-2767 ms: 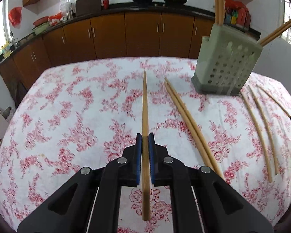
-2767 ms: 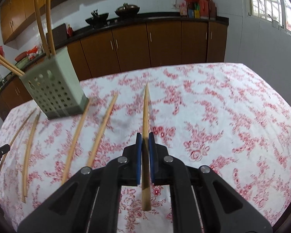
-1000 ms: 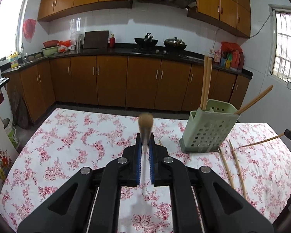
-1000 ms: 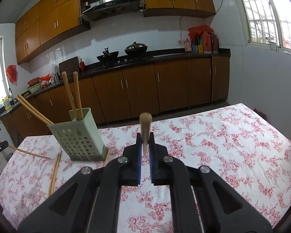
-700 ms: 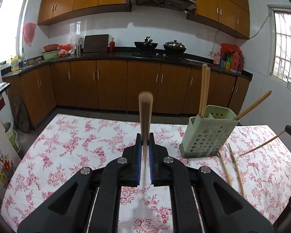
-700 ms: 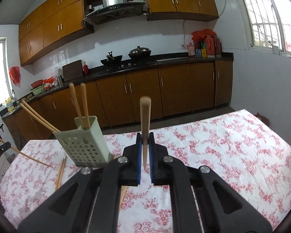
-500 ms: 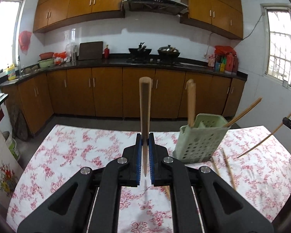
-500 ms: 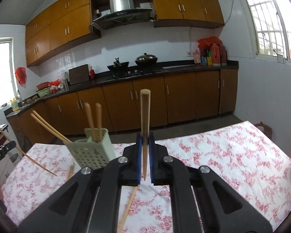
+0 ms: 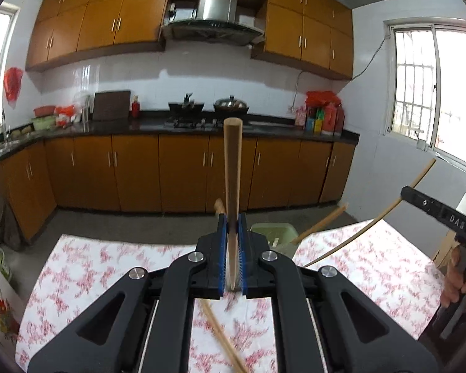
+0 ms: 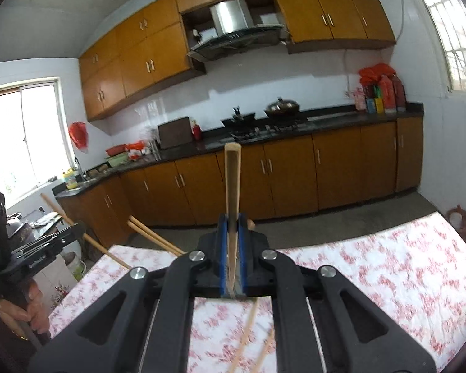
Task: Organize utensils
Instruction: 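Lower the chopsticks into the green holder and open both grippers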
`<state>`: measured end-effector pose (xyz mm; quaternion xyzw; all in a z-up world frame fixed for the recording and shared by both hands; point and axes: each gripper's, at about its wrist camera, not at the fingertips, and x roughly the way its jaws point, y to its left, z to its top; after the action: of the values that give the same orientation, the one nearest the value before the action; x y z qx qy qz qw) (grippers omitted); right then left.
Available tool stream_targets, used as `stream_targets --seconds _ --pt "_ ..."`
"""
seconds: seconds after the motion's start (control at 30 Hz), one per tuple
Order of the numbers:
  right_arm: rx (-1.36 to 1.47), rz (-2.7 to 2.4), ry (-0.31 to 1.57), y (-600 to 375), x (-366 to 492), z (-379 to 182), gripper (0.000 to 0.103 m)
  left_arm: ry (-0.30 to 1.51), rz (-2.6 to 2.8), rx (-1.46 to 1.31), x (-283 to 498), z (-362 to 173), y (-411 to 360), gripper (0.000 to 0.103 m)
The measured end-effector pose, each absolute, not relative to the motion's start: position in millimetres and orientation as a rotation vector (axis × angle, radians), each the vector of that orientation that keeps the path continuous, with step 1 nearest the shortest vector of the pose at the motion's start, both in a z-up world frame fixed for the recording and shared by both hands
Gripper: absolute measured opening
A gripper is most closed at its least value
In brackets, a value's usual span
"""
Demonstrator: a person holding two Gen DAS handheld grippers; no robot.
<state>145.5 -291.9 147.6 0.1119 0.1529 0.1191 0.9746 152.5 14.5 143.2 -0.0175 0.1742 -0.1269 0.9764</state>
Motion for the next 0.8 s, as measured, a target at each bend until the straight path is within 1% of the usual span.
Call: stream_targets --seconds 0.2,0.33,0.43,0.57,0.8 --pt "0.210 0.248 0.236 -271.6 161.9 171.7 0.008 0.282 -0.248 -0.074 171.2 168.5 -2.7 0.007" --pt "0.198 0.228 0.221 -258.8 182.1 174.7 0.008 0.237 -0.219 -0.085 190.3 174.1 -14.5 0.007" --pt "0.187 0.219 0.248 -250.0 200.9 168.0 0.008 0.237 -0.205 -0.082 203.3 167.1 -22.0 0.007" --pt "0.184 0.207 0.311 -242.2 229.1 148.8 0.008 0.273 -0.196 -0.099 222.4 145.2 -28.1 0.007" --pt "0.176 0.206 0.364 -233.6 254.0 126.9 0.008 0.328 -0.204 -0.105 239.7 120.7 -32.1 0.007"
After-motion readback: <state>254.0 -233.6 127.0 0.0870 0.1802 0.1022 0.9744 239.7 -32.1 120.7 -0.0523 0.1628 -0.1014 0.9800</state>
